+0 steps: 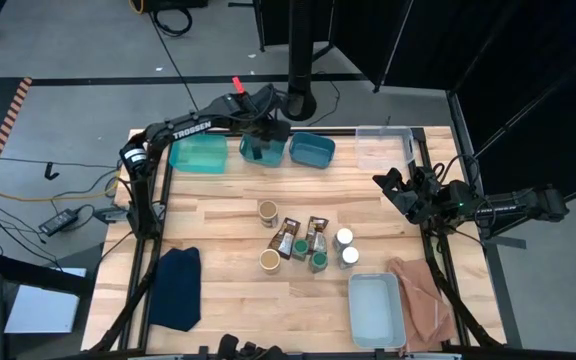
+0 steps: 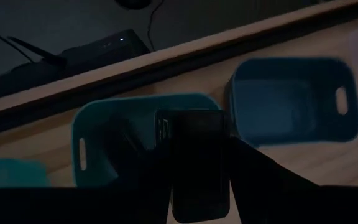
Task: Sort spices by type
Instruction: Put the black seasoning can into the green bin, then put the top white seasoning bottle into the gray bin
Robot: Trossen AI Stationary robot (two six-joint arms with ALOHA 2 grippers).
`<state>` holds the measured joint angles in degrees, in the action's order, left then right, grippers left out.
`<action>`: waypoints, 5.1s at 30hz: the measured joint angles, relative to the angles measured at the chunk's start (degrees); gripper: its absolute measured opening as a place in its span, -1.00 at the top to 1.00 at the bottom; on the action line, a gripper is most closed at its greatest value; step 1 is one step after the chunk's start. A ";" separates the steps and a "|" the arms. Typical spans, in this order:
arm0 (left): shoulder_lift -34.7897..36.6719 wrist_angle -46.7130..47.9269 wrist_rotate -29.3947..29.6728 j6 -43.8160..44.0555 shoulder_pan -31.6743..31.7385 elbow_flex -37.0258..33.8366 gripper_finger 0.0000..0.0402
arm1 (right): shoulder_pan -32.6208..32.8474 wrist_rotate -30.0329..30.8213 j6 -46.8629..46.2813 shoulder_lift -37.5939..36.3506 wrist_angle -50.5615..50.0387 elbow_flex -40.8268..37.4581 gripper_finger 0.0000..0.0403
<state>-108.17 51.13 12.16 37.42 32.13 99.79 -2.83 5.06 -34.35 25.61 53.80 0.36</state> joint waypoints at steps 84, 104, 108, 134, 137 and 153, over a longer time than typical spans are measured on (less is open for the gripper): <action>-3.03 20.20 -8.40 -20.59 -6.55 31.69 -0.32 | 0.47 -4.77 10.19 7.07 -71.53 34.04 -0.44; 13.66 38.96 0.49 -20.50 -17.86 31.08 -0.31 | 6.96 -9.18 8.68 42.90 -87.78 52.98 -0.37; 14.84 38.95 1.87 -20.46 -19.48 31.09 -0.31 | 7.43 -9.18 5.26 46.62 -87.78 52.98 -0.36; 14.90 38.88 3.97 -23.69 -21.75 31.06 -0.31 | 11.30 -4.44 -7.63 59.33 -91.31 53.35 -0.27; 14.90 38.87 4.57 -23.71 -21.75 31.06 -0.31 | 11.30 -4.06 -8.71 59.32 -92.42 53.40 -0.12; 14.90 38.89 6.49 -23.71 -21.75 31.06 -0.31 | 11.00 -3.55 -9.25 58.97 -95.39 54.01 -0.02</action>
<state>-93.27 90.02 18.65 13.72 10.37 130.85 8.17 1.51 -43.60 84.57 -41.59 54.37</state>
